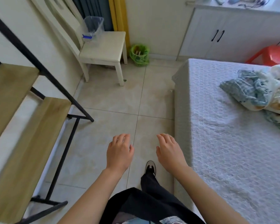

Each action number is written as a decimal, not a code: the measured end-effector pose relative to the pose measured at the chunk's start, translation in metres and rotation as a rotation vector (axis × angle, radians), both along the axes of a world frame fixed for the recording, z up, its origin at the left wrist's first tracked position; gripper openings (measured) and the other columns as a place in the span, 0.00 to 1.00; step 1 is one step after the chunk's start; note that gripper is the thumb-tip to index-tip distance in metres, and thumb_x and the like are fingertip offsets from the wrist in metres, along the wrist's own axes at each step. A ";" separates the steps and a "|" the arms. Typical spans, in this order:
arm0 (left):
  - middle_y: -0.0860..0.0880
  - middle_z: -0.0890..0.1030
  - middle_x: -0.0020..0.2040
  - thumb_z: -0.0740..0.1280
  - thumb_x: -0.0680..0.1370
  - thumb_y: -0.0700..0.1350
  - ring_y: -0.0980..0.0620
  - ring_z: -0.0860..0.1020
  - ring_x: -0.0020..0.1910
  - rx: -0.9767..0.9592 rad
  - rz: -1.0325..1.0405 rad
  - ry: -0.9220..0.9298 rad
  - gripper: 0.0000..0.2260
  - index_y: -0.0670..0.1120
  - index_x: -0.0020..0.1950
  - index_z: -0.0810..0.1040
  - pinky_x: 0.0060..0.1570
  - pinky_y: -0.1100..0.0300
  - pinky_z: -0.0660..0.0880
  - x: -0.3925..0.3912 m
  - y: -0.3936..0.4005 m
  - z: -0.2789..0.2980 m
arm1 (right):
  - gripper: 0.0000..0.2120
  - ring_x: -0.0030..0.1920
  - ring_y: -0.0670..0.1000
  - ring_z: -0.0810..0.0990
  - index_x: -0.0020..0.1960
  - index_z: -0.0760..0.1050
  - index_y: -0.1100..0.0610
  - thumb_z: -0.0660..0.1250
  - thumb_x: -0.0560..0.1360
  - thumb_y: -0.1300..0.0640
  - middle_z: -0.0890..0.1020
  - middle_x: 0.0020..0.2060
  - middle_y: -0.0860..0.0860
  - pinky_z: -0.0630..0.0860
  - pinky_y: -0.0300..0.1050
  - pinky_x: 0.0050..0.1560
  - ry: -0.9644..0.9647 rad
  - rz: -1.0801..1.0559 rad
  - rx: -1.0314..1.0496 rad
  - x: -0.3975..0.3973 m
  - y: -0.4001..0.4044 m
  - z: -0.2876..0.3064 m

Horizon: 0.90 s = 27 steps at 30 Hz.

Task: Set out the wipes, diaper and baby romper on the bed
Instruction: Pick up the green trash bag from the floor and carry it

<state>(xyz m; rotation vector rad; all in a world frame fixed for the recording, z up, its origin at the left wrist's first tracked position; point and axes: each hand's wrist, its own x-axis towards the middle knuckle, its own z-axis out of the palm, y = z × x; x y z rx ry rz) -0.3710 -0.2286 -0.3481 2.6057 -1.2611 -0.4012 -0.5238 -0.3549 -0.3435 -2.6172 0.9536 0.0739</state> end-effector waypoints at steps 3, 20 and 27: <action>0.46 0.79 0.63 0.66 0.76 0.44 0.45 0.75 0.62 -0.014 -0.004 -0.001 0.18 0.42 0.65 0.76 0.55 0.51 0.75 0.030 -0.062 0.003 | 0.22 0.67 0.57 0.70 0.69 0.68 0.61 0.63 0.77 0.58 0.74 0.66 0.56 0.70 0.50 0.66 0.017 0.027 -0.006 0.034 -0.062 0.000; 0.44 0.77 0.67 0.64 0.77 0.41 0.45 0.73 0.66 0.015 -0.009 -0.008 0.20 0.41 0.69 0.73 0.60 0.50 0.72 0.310 -0.324 -0.009 | 0.22 0.70 0.56 0.67 0.71 0.65 0.62 0.60 0.78 0.58 0.71 0.68 0.56 0.66 0.50 0.68 0.028 -0.074 -0.005 0.281 -0.341 -0.003; 0.42 0.76 0.67 0.67 0.75 0.40 0.41 0.74 0.63 0.057 -0.053 -0.020 0.21 0.40 0.68 0.74 0.55 0.47 0.74 0.421 -0.427 -0.016 | 0.23 0.69 0.56 0.67 0.72 0.64 0.61 0.60 0.78 0.58 0.72 0.68 0.56 0.66 0.48 0.69 0.050 -0.110 0.004 0.376 -0.437 -0.004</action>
